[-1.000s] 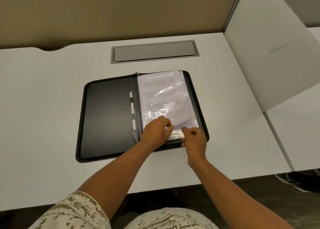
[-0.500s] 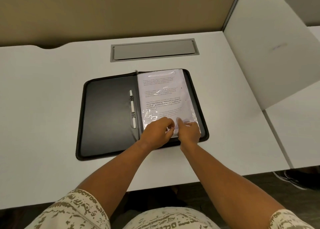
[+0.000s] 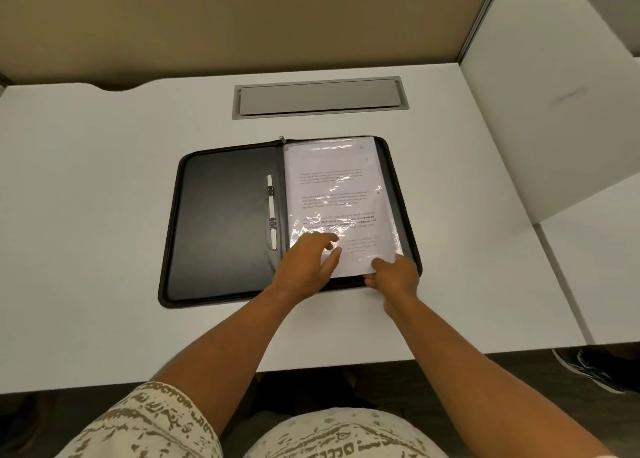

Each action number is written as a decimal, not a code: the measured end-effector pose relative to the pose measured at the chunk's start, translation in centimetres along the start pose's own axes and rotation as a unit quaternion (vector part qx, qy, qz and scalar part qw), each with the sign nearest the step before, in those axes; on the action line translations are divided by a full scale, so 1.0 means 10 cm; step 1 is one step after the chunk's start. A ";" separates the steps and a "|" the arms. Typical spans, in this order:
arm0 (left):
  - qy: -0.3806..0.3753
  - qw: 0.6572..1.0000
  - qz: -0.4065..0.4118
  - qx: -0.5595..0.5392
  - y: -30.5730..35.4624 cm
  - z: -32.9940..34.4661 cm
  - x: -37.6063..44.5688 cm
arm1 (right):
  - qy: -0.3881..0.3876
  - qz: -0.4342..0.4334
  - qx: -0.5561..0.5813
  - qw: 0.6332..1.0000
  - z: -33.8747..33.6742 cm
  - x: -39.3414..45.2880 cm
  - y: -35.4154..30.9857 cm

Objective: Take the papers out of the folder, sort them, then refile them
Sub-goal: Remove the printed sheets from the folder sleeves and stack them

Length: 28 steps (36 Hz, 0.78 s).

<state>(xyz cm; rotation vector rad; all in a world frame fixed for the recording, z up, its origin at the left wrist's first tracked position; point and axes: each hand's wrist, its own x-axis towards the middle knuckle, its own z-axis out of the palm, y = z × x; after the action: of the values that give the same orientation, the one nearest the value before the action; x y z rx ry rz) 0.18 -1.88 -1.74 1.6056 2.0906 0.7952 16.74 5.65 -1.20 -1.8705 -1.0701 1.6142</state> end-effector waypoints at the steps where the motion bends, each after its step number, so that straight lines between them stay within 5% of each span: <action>1: 0.010 1.000 -0.012 -0.007 -0.02 0.00 -0.02 | -0.016 0.013 0.013 1.000 -0.04 -0.01 0.01; 8: 0.071 0.991 -0.111 -0.035 -0.09 -0.03 -0.25 | -0.123 0.072 0.072 0.987 -0.27 -0.10 0.09; 15: 0.118 0.974 -0.188 -0.055 -0.15 0.00 -0.56 | -0.046 0.048 0.074 0.995 -0.43 -0.02 -0.04; 25: 0.071 0.932 -0.295 -0.200 -0.15 -0.06 -0.74 | -0.096 0.094 0.071 0.988 -0.60 -0.34 0.11; 28: 0.075 0.895 -0.346 -0.272 -0.10 -0.10 -0.80 | -0.099 0.101 0.065 0.988 -0.61 -0.47 0.19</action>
<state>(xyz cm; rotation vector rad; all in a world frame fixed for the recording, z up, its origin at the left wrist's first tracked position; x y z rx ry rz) 0.99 -9.91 -1.87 0.4619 2.0572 1.1098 23.09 1.78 1.60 -1.8088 -0.8489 1.9705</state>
